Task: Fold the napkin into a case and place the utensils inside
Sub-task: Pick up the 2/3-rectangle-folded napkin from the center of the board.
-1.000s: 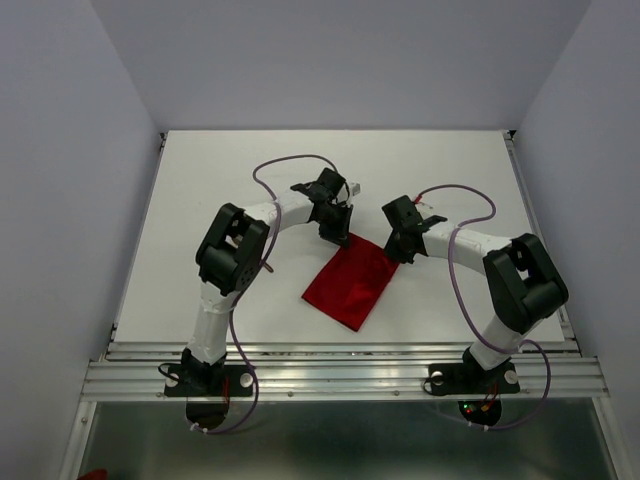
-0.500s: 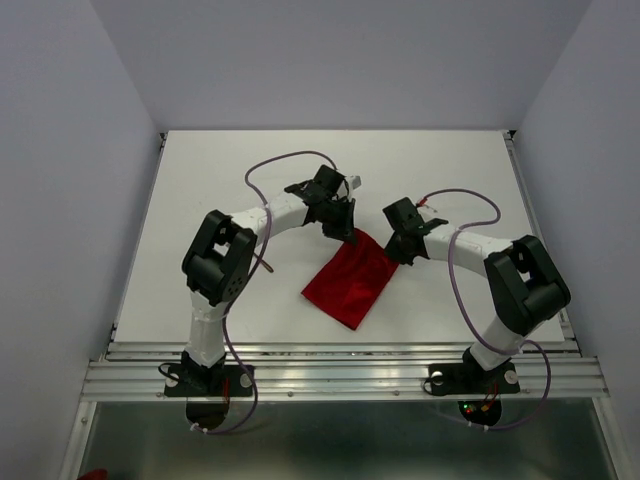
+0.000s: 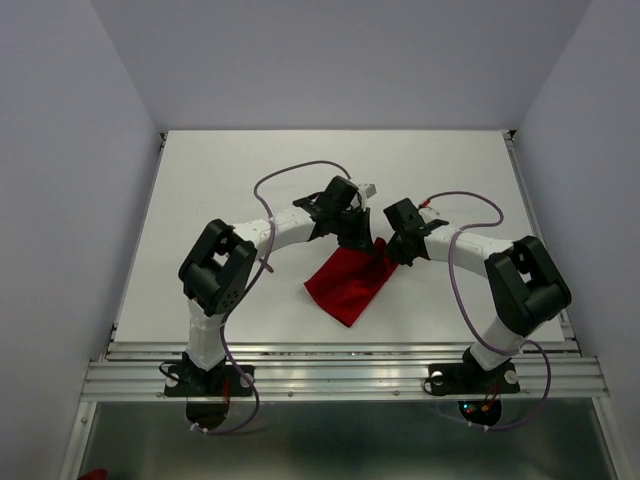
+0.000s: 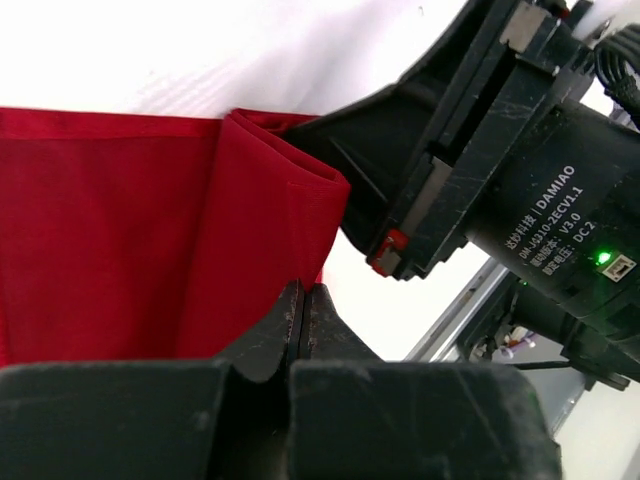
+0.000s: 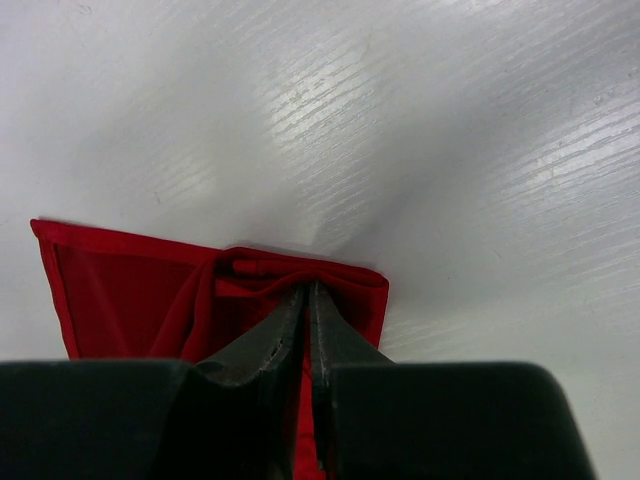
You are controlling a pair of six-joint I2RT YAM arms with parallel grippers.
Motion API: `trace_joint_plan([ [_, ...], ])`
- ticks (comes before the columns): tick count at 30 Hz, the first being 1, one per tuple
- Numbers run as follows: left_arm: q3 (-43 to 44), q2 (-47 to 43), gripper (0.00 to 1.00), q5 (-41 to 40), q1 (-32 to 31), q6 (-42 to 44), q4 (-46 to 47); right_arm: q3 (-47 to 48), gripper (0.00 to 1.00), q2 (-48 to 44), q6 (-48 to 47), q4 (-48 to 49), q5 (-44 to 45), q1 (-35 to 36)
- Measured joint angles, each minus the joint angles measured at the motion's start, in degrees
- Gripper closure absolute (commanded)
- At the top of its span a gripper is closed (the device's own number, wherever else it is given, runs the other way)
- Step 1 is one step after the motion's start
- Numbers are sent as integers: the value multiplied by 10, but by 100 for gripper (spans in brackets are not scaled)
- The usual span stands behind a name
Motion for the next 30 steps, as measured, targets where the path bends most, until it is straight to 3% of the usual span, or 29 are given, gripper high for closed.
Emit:
trace_joint_plan([
  [20,-32,74,100,4,-19,-167,136,-7,89,-2,26,8,1,0],
  [30,-59,82,100,-8,-21,-194,177,-15,89,-7,34,21,1,0],
])
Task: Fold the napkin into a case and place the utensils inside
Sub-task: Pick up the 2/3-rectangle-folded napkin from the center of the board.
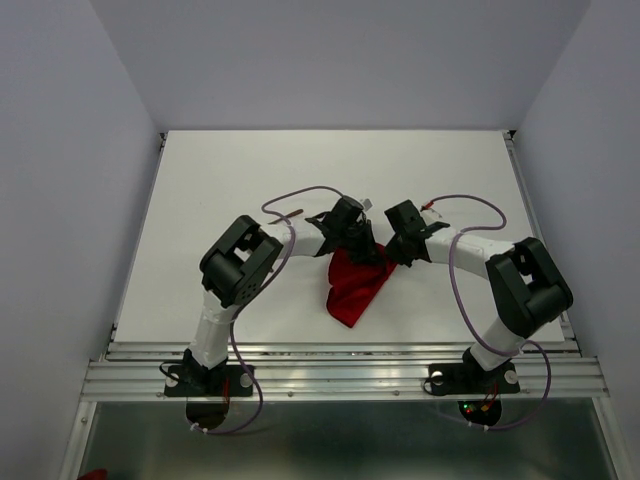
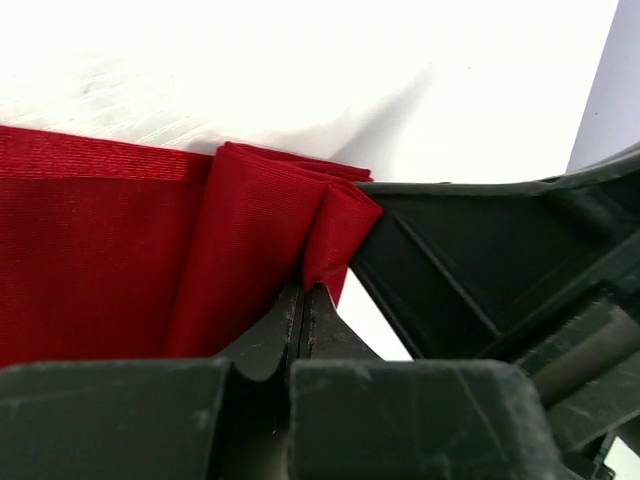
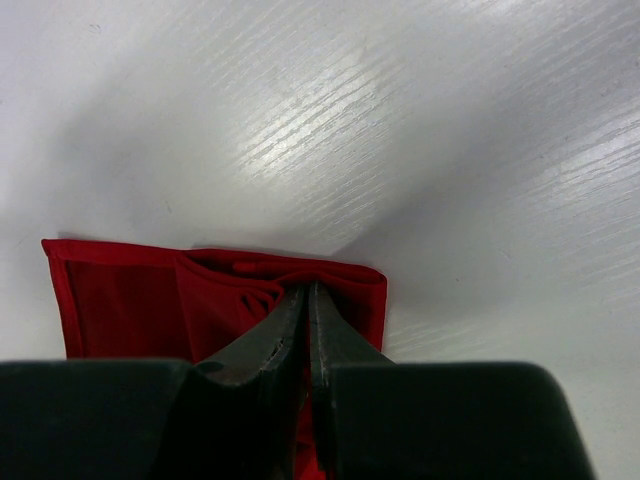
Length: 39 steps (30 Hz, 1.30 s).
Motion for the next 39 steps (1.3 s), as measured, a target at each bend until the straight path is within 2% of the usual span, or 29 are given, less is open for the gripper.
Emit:
trace_joint_plan([
  [6,-4,-10,98,-35,-2,26,-15,-4,89,-4,0,0,0,0],
  [9,-15,-42,74,-62,2,49,-35,-7,88,-6,-2,2,0,0],
  [10,-19,-57,56,-71,3,57,-43,-7,88,-7,-4,2,0,0],
  [14,-22,-112,30,-96,17,88,-65,-10,88,-9,-16,5,0,0],
  [22,-43,-149,28,-136,44,116,-76,-10,88,-9,-49,11,-5,0],
  [26,-59,-139,15,-163,48,129,-88,-10,88,-9,-61,13,-7,0],
  [28,-63,-132,14,-181,49,136,-94,-10,88,-9,-65,13,-8,0],
  [34,-62,-111,14,-221,52,157,-108,-10,88,-9,-70,14,-9,0],
  [39,-35,-85,18,-220,51,175,-101,-9,88,-9,-72,14,-9,0],
])
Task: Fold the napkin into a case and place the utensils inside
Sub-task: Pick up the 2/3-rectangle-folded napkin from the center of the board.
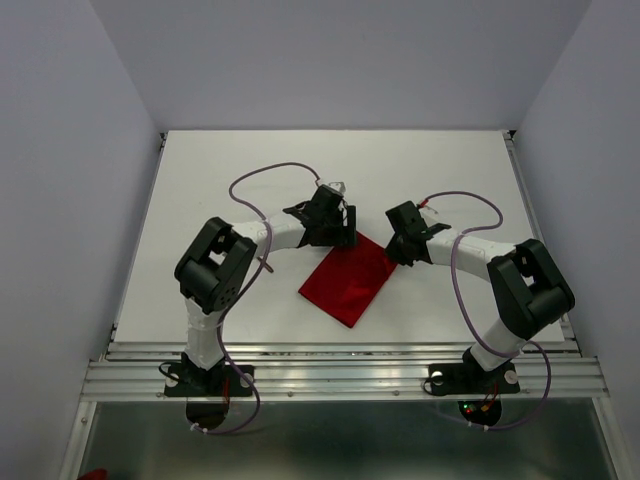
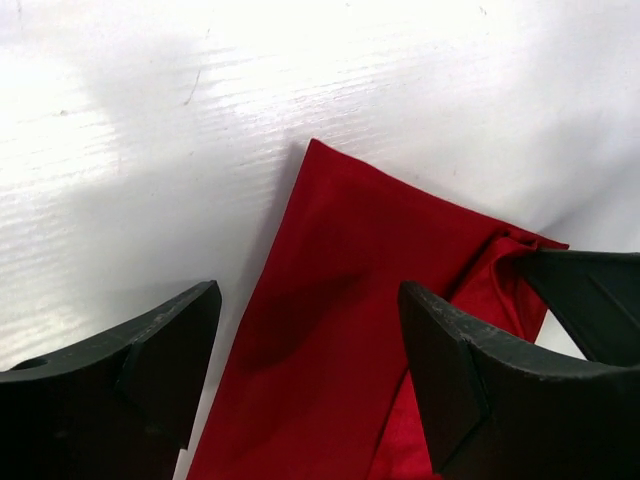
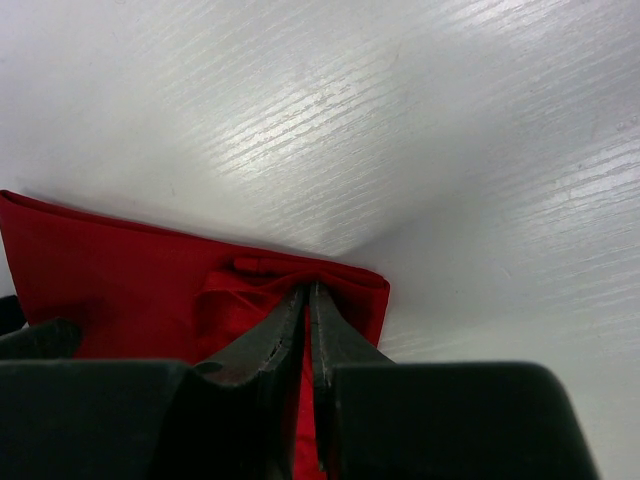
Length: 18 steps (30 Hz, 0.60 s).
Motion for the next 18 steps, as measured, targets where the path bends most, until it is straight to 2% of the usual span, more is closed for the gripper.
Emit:
trace_joint_plan([
  [4,6,11,29,13,0,9,19,1,88,0,-3,0,-1,0],
  [9,15,30,49,36,-4,16,37,1,88,1,-3,0,-1,0],
  [12,19,39,76,43,-10,15,46,4,88,3,-3,-1,-1,0],
  [13,21,44,94,45,-13,16,47,5,88,4,-3,-1,-1,0],
  [14,23,47,100,48,-15,17,48,6,88,5,-2,-1,0,0],
  [18,27,51,100,48,-20,17,44,8,88,7,7,-3,2,0],
])
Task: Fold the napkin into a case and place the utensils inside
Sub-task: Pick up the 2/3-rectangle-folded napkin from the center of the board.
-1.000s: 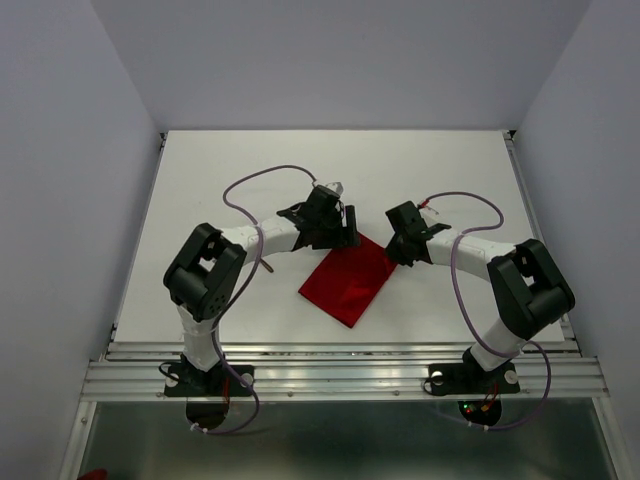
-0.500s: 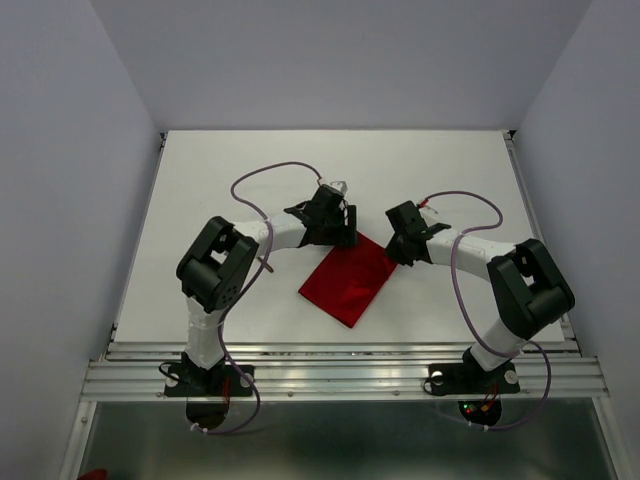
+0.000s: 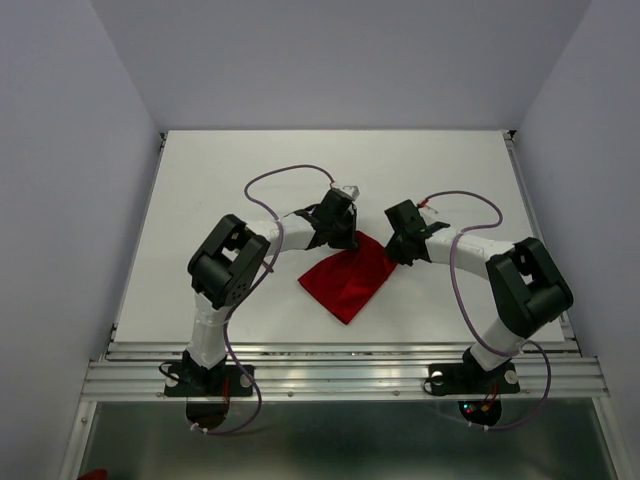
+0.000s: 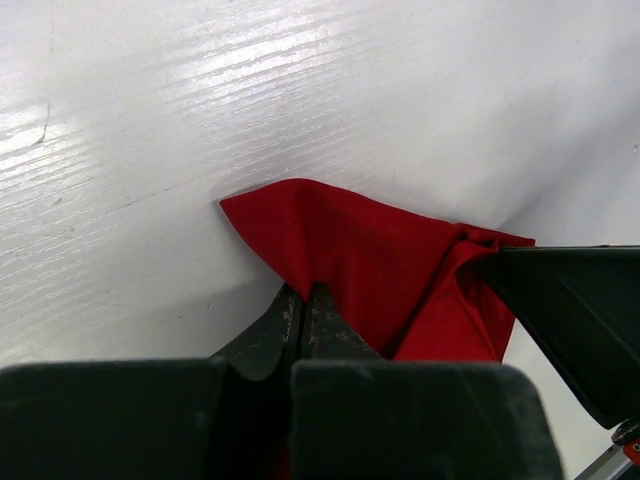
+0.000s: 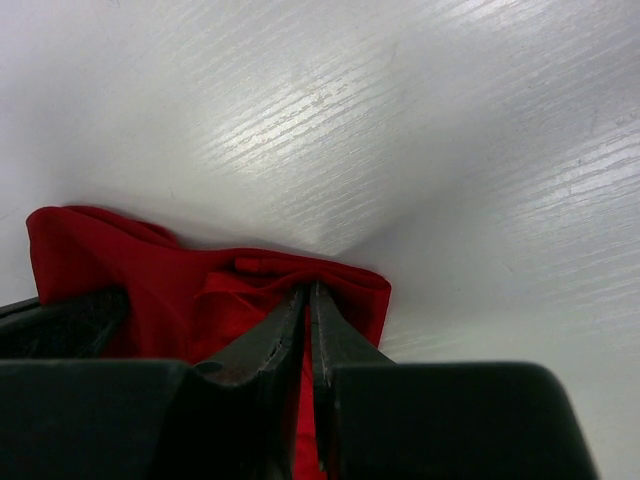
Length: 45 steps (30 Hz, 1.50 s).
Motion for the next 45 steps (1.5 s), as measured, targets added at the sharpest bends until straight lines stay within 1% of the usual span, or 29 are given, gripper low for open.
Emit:
trace_joint_plan([
  [4,1,-5,100,-7,-1,0,-10,2,89,1,9,-2,1,0],
  [9,1,-25,100,-19,-4,0,-63,2,89,1,18,-2,1,0],
  [13,1,-51,100,-17,-7,0,-85,2,89,1,26,-2,1,0],
  [20,1,-75,100,7,-17,-7,-85,2,89,1,35,-3,1,0],
  [29,1,-74,100,48,-40,-49,-75,1,89,1,60,-6,1,0],
  [34,4,-59,100,61,-49,-71,-66,1,89,2,73,-7,-2,0],
  [41,5,-50,100,59,-52,-102,-65,-2,89,1,93,-4,-3,0],
  [45,10,-50,100,38,-53,-99,-75,-9,89,-3,101,0,-3,0],
])
